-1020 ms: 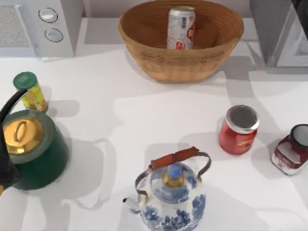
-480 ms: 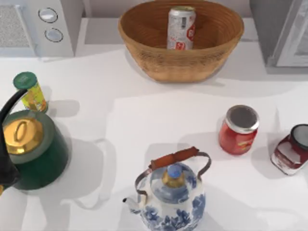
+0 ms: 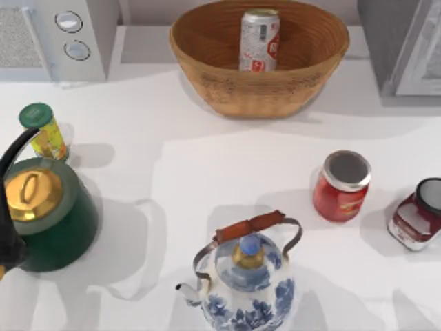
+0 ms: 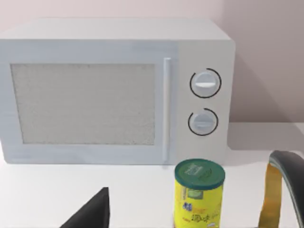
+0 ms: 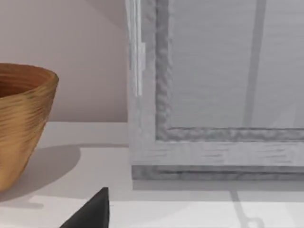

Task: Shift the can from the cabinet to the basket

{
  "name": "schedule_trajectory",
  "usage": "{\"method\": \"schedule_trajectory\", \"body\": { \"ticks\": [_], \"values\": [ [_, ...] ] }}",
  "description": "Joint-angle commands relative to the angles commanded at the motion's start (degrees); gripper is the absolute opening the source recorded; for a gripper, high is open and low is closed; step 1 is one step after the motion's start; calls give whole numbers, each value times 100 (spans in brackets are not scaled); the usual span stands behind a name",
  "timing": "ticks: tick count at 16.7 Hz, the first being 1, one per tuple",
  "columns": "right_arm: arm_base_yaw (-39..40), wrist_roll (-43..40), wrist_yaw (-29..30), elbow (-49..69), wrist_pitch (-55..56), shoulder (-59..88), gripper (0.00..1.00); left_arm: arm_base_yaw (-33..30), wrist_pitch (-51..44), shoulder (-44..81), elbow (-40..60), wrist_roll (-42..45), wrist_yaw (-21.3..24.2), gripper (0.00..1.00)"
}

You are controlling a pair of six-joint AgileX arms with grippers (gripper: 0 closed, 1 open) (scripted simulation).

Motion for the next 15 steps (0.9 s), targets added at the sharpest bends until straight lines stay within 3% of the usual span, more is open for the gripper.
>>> {"method": "schedule_trajectory", "body": {
  "ticks": [8,11,15],
  "values": [
    [-160,5,-136,28,167,191,100,0,0,0,0,0,0,100],
    [-732,20,-649,208,792,917,100,0,0,0,0,0,0,100],
    [-1877,54,-1759,644,2136,2541,100,0,0,0,0,0,0,100]
  ]
}}
